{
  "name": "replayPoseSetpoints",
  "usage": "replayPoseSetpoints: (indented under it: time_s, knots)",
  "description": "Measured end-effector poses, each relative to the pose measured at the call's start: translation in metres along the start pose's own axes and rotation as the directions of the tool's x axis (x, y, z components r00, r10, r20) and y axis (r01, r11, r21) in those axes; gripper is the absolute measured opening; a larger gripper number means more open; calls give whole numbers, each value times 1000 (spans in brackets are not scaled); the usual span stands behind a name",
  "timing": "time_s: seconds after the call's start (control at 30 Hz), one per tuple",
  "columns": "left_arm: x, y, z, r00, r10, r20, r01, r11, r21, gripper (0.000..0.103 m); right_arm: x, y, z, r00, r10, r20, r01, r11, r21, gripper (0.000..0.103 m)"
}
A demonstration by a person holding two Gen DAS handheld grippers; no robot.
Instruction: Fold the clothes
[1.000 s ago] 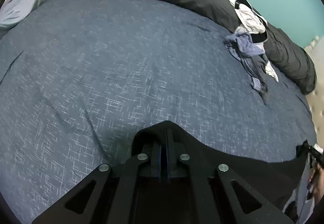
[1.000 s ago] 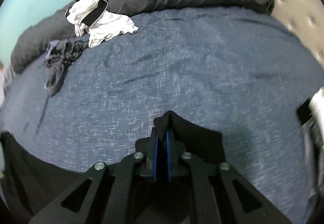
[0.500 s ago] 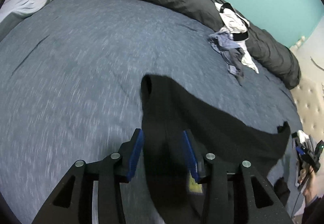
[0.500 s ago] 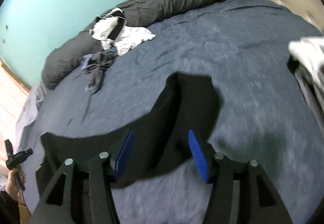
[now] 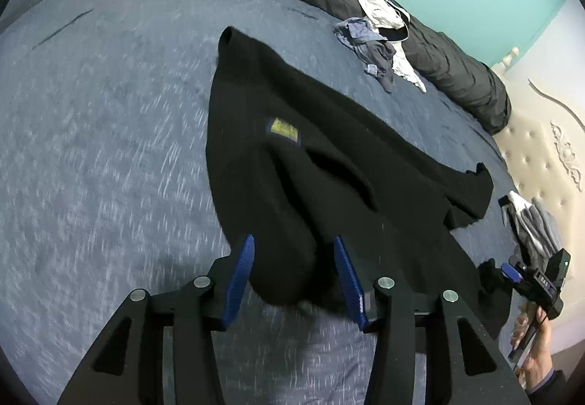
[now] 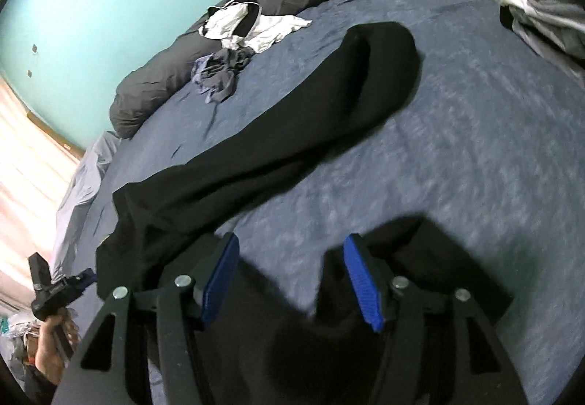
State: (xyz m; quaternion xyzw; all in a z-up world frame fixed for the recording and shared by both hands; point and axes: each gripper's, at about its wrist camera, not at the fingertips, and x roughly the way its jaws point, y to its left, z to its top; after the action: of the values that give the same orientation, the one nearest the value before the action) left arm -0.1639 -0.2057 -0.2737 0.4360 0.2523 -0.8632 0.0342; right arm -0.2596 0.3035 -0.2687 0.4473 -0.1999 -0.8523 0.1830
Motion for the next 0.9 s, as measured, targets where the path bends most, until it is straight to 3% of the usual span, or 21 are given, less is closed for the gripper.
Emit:
replayPoseSetpoints:
  time_s: [0.3, 0.57, 0.9]
  knots:
    - [4, 13, -30, 1000, 14, 0, -14, 999, -45, 52, 3, 29, -42, 996, -70, 51, 73, 996, -43, 61]
    - [25, 6, -35, 997, 33, -71, -31, 999, 22, 52, 11, 33, -60, 998, -40, 47, 44, 996, -72, 61]
    - [47, 4, -37, 994, 38, -104, -39, 999, -8, 52, 13, 30, -63, 999, -13, 53, 16, 999, -48, 62]
